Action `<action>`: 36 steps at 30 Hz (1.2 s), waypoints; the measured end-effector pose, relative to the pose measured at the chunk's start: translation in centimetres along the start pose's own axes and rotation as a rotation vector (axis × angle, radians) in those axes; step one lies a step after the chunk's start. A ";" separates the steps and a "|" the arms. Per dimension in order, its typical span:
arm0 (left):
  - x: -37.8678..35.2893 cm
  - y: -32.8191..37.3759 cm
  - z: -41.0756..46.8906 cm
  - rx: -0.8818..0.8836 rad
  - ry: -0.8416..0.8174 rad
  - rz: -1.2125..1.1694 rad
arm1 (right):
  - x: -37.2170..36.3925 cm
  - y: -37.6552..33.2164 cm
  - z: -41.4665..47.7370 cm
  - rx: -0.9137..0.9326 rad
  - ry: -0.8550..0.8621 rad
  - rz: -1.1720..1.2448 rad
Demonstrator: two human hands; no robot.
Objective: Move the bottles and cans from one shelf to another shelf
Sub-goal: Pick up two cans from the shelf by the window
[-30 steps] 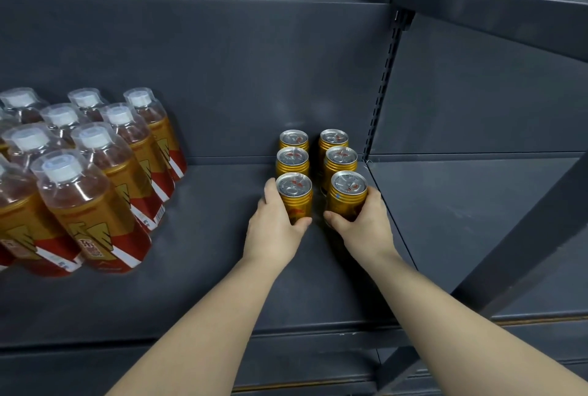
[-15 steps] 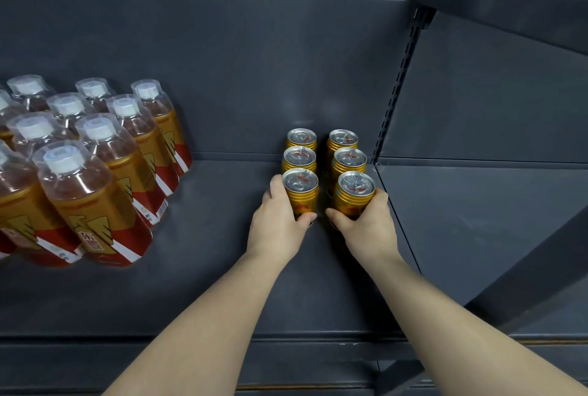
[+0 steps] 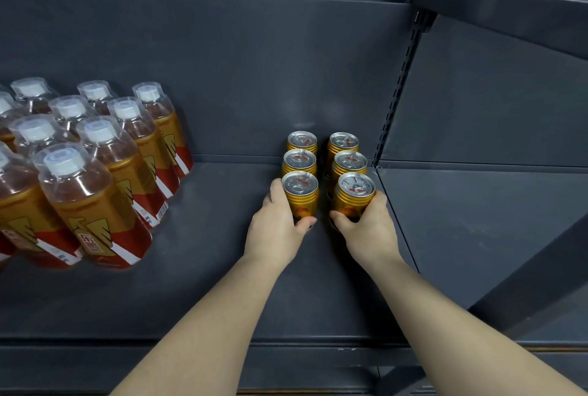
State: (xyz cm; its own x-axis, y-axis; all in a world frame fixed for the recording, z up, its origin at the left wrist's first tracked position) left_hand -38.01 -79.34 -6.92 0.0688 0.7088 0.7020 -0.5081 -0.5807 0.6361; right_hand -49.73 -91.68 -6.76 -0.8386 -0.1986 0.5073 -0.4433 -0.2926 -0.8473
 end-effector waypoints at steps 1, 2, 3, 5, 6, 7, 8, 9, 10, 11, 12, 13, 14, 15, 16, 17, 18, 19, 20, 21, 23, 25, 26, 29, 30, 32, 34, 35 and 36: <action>0.0 0.0 0.0 0.001 0.003 0.002 | 0.0 0.0 0.0 -0.001 -0.003 -0.006; 0.0 0.0 0.0 0.003 0.003 0.006 | 0.0 0.0 0.0 -0.002 -0.005 -0.011; 0.0 0.1 0.0 0.003 0.005 0.013 | 0.0 0.0 0.1 -0.003 -0.006 -0.017; 0.0 0.2 0.1 0.000 0.008 0.031 | 0.0 -0.2 0.0 0.001 -0.006 -0.034; 0.0 0.2 0.1 0.001 0.012 0.039 | 0.1 -0.2 0.0 0.002 -0.003 -0.041; 0.0 0.2 0.2 0.003 0.016 0.046 | 0.1 -0.3 0.0 0.003 0.000 -0.048; 0.0 0.3 0.2 0.008 0.021 0.052 | 0.1 -0.3 -0.1 0.004 0.001 -0.055; 0.0 0.3 0.2 0.011 0.025 0.057 | 0.1 -0.3 -0.1 0.005 0.003 -0.060; -0.1 0.4 0.1 0.012 0.031 0.062 | 0.1 -0.3 -0.1 0.004 0.002 -0.064; -0.1 0.5 0.1 0.013 0.037 0.069 | 0.1 -0.3 -0.1 0.003 0.002 -0.066; -0.1 0.6 0.0 0.012 0.045 0.077 | 0.0 -0.3 -0.1 0.001 0.003 -0.068; -0.1 0.6 0.0 0.009 0.053 0.085 | 0.0 -0.3 0.0 0.000 0.005 -0.070; -0.1 0.6 0.0 0.009 0.056 0.091 | -0.1 -0.3 -0.1 -0.001 0.005 -0.073; -0.1 0.6 0.0 0.009 0.057 0.096 | -0.1 -0.3 -0.1 -0.002 0.007 -0.077; -0.1 0.5 0.0 0.011 0.054 0.098 | -0.1 -0.2 0.0 -0.002 0.008 -0.079; -0.1 0.5 0.0 0.013 0.049 0.100 | -0.2 -0.2 0.0 -0.002 0.008 -0.081; -0.1 0.5 -0.1 0.016 0.044 0.100 | -0.2 -0.1 0.0 -0.005 0.008 -0.083; -0.1 0.6 -0.1 0.018 0.039 0.100 | -0.2 -0.1 0.0 -0.008 0.007 -0.082; -0.1 0.6 -0.1 0.019 0.036 0.102 | -0.2 -0.1 -0.1 -0.011 0.006 -0.084; 0.0 0.7 0.0 0.018 0.035 0.105 | -0.2 -0.2 -0.1 -0.013 0.004 -0.085; 0.2 0.7 0.0 0.014 0.028 0.115 | -0.1 -0.3 -0.1 -0.023 -0.005 -0.089; 0.2 0.7 0.0 0.013 0.008 0.106 | 0.0 -0.4 -0.2 -0.041 -0.023 -0.076; 0.3 0.8 0.1 0.018 -0.002 0.083 | 0.2 -0.4 -0.3 -0.048 -0.030 -0.061; 0.6 0.8 -0.4 0.051 -0.033 -0.007 | 0.6 0.1 -1.3 -0.033 -0.033 -0.086; 0.8 0.8 -0.7 0.050 -0.039 -0.011 | 0.7 0.3 -1.8 -0.011 -0.032 -0.123; 1.4 0.7 -1.7 0.053 -0.033 0.018 | 1.0 0.7 -2.8 0.050 -0.029 -0.204; 2.2 0.4 -3.0 0.071 -0.017 0.060 | 1.4 0.7 -4.0 0.110 -0.049 -0.263; 2.6 0.4 -3.7 0.078 -0.015 0.081 | 1.6 0.6 -4.7 0.135 -0.072 -0.291; 2.9 0.4 -4.4 0.079 -0.015 0.103 | 1.9 0.5 -5.4 0.157 -0.100 -0.323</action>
State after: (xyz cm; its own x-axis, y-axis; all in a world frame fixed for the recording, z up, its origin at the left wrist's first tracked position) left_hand -41.80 -75.72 -6.04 0.0330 0.6377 0.7695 -0.4441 -0.6804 0.5829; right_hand -53.24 -87.17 -7.08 -0.6246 -0.1609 0.7642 -0.6197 -0.4934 -0.6104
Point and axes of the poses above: each hand's wrist, its own z-axis towards the middle knuckle, its own x-axis out of the back of the hand, y = z × x, the point moved 3 cm from there along z, towards the middle knuckle, and after that the axes turned 14 degrees about y, right-handed, at the moved point
